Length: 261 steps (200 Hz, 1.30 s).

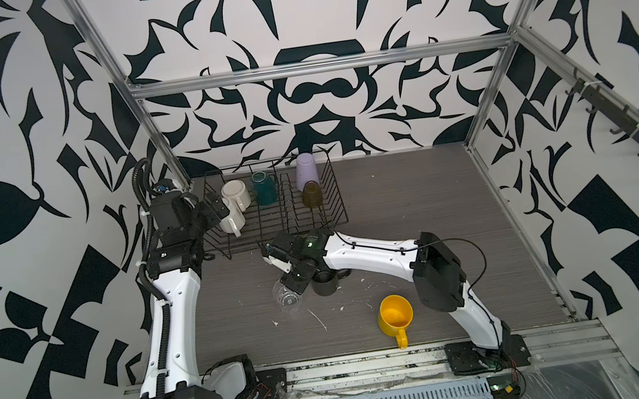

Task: Load cups into a dish rack
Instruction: Pick up the cup from the center of the table.

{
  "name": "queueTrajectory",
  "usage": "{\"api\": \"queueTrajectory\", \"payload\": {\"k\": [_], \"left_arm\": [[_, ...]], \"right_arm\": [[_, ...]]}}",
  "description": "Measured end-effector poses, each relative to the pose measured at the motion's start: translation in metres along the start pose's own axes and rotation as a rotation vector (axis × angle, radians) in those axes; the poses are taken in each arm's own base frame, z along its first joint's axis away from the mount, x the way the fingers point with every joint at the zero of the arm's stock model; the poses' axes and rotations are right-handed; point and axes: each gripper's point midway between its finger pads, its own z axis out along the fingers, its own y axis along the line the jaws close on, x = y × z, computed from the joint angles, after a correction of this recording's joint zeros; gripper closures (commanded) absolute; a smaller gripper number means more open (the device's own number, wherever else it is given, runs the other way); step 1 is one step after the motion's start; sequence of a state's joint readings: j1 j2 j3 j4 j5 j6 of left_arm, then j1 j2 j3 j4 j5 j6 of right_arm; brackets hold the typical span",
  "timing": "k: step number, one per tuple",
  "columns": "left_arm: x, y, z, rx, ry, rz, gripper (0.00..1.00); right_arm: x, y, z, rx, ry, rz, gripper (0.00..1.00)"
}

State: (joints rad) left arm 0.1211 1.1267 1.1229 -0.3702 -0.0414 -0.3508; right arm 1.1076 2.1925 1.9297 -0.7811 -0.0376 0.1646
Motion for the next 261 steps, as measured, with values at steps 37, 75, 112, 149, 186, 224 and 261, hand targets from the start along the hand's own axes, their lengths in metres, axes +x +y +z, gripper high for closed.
{"api": "queueTrajectory", "payload": {"k": [37, 75, 112, 149, 186, 224, 261], "left_arm": [[0.000, 0.001, 0.000, 0.007, 0.002, -0.008, 0.01], [-0.001, -0.005, 0.000, 0.044, 0.004, -0.018, 0.01], [0.002, -0.023, 0.001, 0.152, 0.014, -0.020, 0.00], [0.005, -0.055, 0.000, 0.345, 0.053, -0.062, 0.02], [0.008, -0.094, -0.002, 0.578, 0.127, -0.148, 0.02], [0.015, -0.141, -0.021, 0.776, 0.185, -0.158, 0.01], [0.043, -0.194, -0.048, 0.964, 0.271, -0.112, 0.01]], "right_arm": [[-0.008, 0.007, -0.034, -0.037, -0.060, 0.015, 1.00], [-0.011, 0.003, -0.090, -0.106, -0.167, 0.075, 1.00], [0.004, -0.051, -0.138, -0.193, -0.312, 0.295, 1.00], [0.031, -0.146, -0.184, -0.178, -0.495, 0.608, 1.00], [0.043, -0.186, -0.228, -0.185, -0.646, 0.735, 1.00], [0.046, -0.198, -0.257, -0.222, -0.749, 0.771, 1.00], [0.043, -0.193, -0.255, -0.285, -0.751, 0.777, 1.00]]}}
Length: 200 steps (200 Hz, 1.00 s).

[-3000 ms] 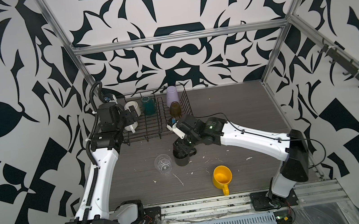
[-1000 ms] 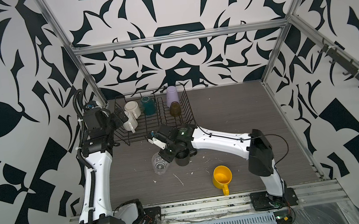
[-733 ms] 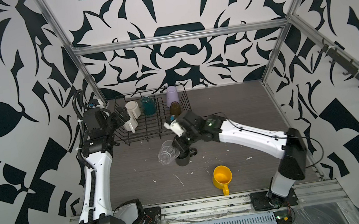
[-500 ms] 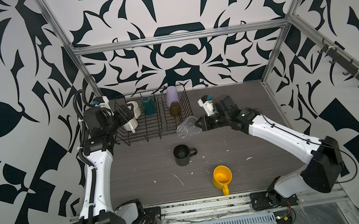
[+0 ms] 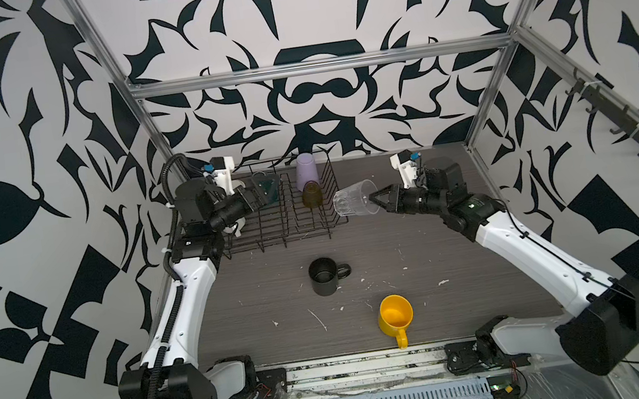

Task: Load cups into a dish rack
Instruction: Pick up the cup from the center of the table.

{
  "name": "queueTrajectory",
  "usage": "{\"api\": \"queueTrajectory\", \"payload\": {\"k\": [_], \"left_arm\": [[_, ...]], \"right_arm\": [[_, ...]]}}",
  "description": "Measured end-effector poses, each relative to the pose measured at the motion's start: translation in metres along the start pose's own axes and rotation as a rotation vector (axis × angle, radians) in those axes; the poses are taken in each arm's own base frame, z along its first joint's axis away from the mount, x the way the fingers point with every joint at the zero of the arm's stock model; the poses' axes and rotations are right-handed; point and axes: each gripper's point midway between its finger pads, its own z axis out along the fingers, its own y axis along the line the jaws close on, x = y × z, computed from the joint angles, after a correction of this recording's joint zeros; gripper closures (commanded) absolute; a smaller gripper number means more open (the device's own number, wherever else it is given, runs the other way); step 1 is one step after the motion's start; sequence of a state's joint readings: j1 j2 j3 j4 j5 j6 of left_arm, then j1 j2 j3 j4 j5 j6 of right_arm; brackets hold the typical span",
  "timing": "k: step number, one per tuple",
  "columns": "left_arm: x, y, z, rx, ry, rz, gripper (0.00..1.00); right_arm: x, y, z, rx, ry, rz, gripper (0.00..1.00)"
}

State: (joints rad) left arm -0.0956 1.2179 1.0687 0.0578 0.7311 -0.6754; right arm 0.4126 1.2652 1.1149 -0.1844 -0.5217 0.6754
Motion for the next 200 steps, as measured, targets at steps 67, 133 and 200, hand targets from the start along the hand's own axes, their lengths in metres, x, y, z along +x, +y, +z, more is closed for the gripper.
{"api": "queueTrajectory", "payload": {"k": [67, 133, 200], "left_arm": [[0.056, -0.051, 0.040, 0.235, 0.167, 0.029, 0.01], [0.075, -0.063, 0.054, 0.322, 0.232, 0.052, 0.00], [0.082, -0.088, 0.052, 0.432, 0.250, 0.097, 0.00]], "right_arm": [[0.002, 0.024, 0.003, -0.142, 0.039, -0.001, 1.00], [0.000, 0.040, 0.008, -0.244, 0.060, 0.036, 1.00], [0.000, 0.044, 0.014, -0.313, 0.069, 0.085, 1.00]]}}
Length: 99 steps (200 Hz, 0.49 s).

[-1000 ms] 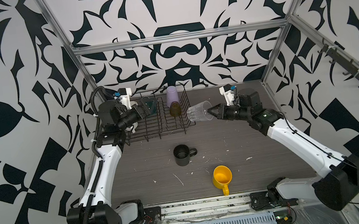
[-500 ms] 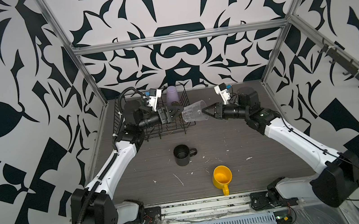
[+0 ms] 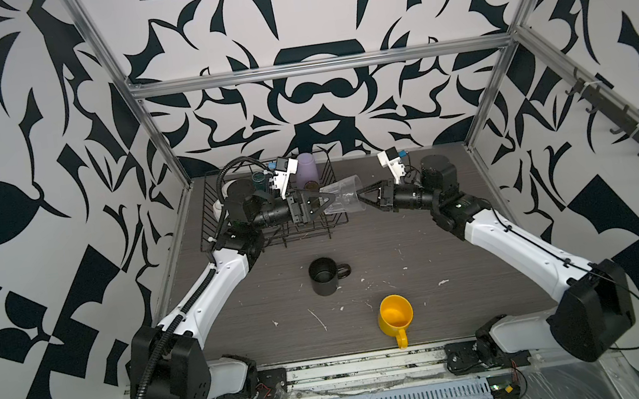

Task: Load cups into a dish rack
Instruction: Pick up the cup from the center of the table.

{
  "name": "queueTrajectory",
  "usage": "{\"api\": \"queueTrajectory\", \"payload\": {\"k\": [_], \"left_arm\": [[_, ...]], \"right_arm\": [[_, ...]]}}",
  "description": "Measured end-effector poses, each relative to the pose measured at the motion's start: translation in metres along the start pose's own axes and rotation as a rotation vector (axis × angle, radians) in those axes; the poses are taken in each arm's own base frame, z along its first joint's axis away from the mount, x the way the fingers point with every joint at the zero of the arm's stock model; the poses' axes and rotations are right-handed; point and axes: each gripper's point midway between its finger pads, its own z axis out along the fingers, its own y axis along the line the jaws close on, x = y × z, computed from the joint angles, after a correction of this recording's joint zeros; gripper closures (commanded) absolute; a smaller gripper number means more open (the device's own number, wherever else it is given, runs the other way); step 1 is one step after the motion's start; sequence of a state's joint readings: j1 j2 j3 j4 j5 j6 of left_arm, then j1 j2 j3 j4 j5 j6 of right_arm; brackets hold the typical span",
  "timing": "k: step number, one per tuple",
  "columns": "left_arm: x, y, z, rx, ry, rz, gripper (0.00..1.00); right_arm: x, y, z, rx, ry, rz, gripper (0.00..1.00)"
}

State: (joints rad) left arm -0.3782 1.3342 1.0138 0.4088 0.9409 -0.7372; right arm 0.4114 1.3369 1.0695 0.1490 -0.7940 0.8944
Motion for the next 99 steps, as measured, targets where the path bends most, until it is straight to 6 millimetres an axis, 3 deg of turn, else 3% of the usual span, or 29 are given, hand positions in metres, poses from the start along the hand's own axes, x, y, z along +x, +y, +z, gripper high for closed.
{"api": "queueTrajectory", "payload": {"k": [99], "left_arm": [[0.009, -0.009, 0.011, 0.052, 0.033, 0.003, 0.00]], "right_arm": [[0.000, 0.013, 0.008, -0.079, 0.008, 0.022, 1.00]]}}
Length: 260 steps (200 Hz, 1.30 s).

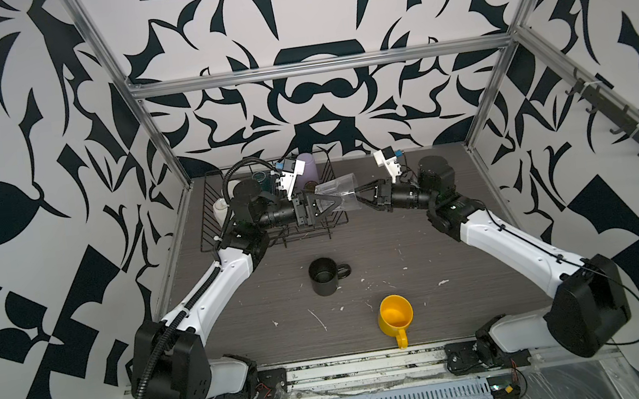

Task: Load cups into a dish rack
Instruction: Pick up the cup from the center of the table.

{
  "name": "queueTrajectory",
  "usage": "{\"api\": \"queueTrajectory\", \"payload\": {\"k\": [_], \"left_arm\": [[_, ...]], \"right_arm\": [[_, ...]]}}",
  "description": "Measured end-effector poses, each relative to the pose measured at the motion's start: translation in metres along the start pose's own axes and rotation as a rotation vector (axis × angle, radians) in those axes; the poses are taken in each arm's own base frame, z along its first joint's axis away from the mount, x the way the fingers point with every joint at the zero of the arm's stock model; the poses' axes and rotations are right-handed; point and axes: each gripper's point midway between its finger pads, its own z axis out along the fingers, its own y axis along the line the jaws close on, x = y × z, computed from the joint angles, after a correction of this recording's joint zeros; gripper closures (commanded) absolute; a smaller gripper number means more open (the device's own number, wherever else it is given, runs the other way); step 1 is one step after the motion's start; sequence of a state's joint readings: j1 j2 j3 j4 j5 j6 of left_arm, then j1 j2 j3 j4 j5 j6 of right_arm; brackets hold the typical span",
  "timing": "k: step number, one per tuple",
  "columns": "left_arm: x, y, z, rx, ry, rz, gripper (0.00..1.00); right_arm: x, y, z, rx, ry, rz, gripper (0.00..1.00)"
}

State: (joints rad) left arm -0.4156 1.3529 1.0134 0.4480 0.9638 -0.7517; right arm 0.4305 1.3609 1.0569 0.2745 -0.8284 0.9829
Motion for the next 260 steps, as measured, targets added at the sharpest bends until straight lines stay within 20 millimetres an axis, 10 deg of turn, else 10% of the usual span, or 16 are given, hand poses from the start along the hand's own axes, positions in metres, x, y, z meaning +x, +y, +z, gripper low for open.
{"api": "queueTrajectory", "payload": {"k": [176, 260], "left_arm": [[-0.006, -0.013, 0.002, 0.093, -0.013, -0.018, 0.14], [-0.006, -0.014, 0.002, 0.101, -0.010, -0.023, 0.39]], "right_arm": [[0.006, 0.008, 0.014, -0.084, 0.027, 0.033, 1.00], [0.006, 0.009, 0.014, -0.095, 0.031, 0.037, 1.00]]}}
